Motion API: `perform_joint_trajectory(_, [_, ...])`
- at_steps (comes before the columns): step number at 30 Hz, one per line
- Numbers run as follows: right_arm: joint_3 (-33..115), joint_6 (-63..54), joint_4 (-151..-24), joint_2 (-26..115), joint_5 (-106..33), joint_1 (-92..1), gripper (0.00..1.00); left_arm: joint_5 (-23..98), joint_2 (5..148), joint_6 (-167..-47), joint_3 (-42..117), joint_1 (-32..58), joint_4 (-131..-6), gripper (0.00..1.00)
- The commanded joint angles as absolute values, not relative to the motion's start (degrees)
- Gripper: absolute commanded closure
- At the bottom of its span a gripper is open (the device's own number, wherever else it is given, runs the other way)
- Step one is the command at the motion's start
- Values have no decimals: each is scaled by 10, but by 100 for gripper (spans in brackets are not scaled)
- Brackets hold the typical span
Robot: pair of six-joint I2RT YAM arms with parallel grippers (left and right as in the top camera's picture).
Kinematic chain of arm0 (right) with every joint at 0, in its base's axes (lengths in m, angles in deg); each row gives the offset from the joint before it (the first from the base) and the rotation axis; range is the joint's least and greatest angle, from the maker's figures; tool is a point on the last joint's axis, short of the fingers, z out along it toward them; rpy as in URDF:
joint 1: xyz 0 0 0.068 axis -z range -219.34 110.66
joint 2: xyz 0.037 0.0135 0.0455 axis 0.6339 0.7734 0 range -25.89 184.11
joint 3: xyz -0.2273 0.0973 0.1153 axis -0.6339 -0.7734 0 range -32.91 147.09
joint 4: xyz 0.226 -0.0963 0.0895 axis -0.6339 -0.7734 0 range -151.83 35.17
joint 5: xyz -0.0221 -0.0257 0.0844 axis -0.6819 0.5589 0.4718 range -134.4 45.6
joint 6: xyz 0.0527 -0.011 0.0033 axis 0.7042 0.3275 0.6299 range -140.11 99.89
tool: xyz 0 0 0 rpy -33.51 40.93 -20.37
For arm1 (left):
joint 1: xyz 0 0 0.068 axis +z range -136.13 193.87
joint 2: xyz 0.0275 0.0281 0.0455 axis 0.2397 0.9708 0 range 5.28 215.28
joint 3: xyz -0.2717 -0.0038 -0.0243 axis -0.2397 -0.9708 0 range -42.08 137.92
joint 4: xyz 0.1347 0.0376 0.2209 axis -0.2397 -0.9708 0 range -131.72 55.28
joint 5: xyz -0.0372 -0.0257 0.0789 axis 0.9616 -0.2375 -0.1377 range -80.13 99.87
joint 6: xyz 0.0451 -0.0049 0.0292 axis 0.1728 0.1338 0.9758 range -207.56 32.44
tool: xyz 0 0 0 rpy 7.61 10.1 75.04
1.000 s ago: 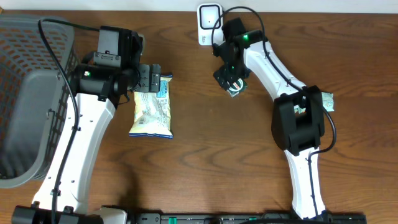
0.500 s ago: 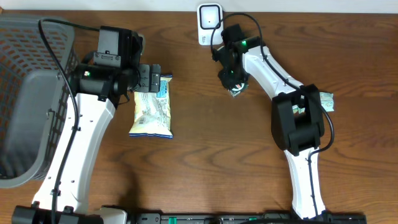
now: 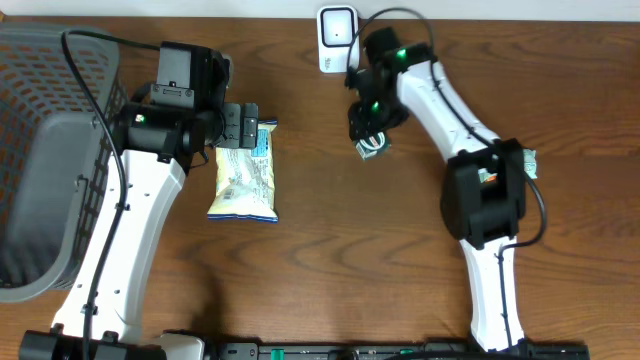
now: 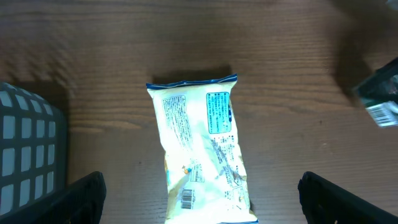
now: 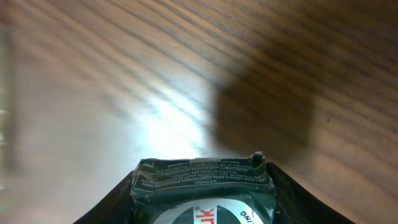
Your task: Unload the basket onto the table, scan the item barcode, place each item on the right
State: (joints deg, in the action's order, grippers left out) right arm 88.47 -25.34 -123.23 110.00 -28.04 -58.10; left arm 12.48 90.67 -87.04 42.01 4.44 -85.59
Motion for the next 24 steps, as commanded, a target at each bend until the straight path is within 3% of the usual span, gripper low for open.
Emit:
perform_joint_trajectory(1, [921,-207,-1249,1038,-88,-534,58,122,907,-861,425,47,-857,3])
perform_joint_trajectory(7, [921,-182,-1250,1021,129,-466,56,122,907,-861,425,47,-857,2])
perform_joint_trajectory(14, [921,-183,-1245,1021,129,-454,59,122,907,-861,425,47,-857,2])
perform_joint_trajectory(18, [921,-187,-1198,1021,40,-481,59,122,907,-861,425,47,-857,2])
perform_joint_trajectory(24, [918,-189,-1086,1022,-314,-562,59,122,907,-861,425,47,-857,2])
